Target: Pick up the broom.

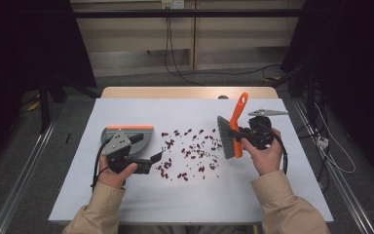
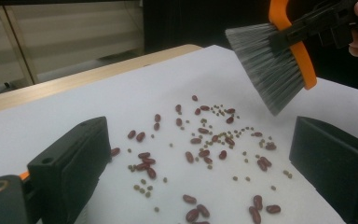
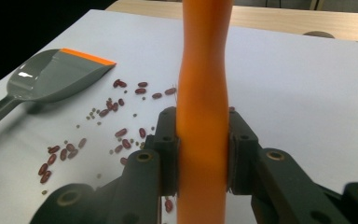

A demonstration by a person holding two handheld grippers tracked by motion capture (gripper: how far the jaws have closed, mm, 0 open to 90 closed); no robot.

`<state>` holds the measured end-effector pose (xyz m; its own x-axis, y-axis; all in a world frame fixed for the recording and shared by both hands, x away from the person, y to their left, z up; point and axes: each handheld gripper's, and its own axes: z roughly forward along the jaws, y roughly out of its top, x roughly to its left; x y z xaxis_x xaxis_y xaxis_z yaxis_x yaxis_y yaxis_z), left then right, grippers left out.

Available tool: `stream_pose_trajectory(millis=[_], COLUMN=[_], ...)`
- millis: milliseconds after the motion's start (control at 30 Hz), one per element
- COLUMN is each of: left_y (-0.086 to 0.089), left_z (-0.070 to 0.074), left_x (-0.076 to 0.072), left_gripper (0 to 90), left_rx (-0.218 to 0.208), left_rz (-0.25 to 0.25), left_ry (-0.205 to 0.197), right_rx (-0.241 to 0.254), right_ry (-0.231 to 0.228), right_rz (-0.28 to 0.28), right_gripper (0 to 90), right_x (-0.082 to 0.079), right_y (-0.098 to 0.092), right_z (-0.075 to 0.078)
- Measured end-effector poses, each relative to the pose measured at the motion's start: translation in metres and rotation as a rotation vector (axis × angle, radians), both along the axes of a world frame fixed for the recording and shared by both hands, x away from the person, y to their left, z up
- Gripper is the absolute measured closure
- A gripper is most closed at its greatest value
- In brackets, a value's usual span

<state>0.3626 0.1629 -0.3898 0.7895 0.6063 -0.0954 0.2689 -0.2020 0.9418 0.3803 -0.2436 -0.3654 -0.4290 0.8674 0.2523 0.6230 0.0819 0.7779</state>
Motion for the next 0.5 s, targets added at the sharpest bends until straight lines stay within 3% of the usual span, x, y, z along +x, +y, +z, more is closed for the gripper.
stream_pose_trajectory(millis=[500], left_y=[0.034], left_z=[-0.003], left_x=[-0.005], left_gripper=[5.1], left_rx=[0.006], left_rz=[0.031], left_ry=[0.001], right_rx=[-0.043], right_ry=[0.03], right_rz=[-0.063], right_gripper=[71.6], right_x=[0.002], right_y=[-0.029], right_z=[-0.003])
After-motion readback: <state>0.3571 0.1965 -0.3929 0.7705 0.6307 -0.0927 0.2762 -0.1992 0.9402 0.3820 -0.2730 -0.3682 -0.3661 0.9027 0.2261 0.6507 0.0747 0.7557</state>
